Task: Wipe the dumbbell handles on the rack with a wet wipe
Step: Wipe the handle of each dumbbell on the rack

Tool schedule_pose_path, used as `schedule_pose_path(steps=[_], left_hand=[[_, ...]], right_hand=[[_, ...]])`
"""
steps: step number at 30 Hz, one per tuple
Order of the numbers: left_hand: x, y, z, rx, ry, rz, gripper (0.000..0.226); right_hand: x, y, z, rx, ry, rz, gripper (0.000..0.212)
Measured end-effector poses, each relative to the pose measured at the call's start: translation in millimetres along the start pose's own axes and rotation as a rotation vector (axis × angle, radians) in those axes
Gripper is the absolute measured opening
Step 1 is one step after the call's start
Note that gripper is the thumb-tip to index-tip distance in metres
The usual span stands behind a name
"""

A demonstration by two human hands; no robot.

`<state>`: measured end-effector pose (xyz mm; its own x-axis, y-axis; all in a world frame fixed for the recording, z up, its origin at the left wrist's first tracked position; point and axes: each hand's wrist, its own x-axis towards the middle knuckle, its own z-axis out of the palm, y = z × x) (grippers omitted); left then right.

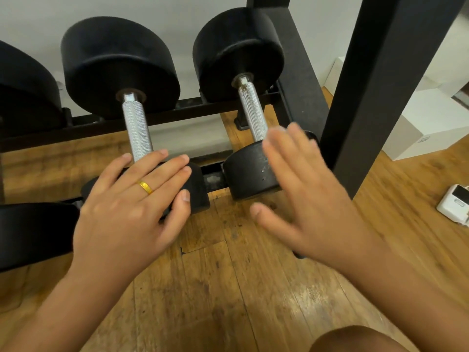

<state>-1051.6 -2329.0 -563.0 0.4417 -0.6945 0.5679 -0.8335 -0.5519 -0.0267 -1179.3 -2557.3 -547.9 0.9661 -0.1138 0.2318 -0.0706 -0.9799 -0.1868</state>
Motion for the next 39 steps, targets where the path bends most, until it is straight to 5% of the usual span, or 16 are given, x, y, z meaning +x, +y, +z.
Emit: schedule_pose_path(steps=[3,8,12,20,30,39], left_hand=[[1,0,0,0.003,0.006,-0.001,0.036],[0,0,1,-0.004,0.015,0.0,0.035],[0,-1,2,-0.002,0.025,0.01,0.034],[0,0,0,-0.001,0.034,-0.001,0.034],[0,1,0,-0.015,0.017,-0.03,0.035],[-1,0,3,0.008,0.023,-0.018,0.036]], right_hand=[[-10,-3,6,-0.13,-0.025,-0.118,0.079],[18,2,-4,-0.038,0.019,0.0,0.08],[3,-13,7,-0.196,-0.103,-0.199,0.078],[-2,-3,-8,-0.207,-0.127,-0.262,0.076],[20,-11,13,-0.686,-0.209,-0.513,0.063],[28,-15,2,-0.726,-0.221,-0.493,0.071]])
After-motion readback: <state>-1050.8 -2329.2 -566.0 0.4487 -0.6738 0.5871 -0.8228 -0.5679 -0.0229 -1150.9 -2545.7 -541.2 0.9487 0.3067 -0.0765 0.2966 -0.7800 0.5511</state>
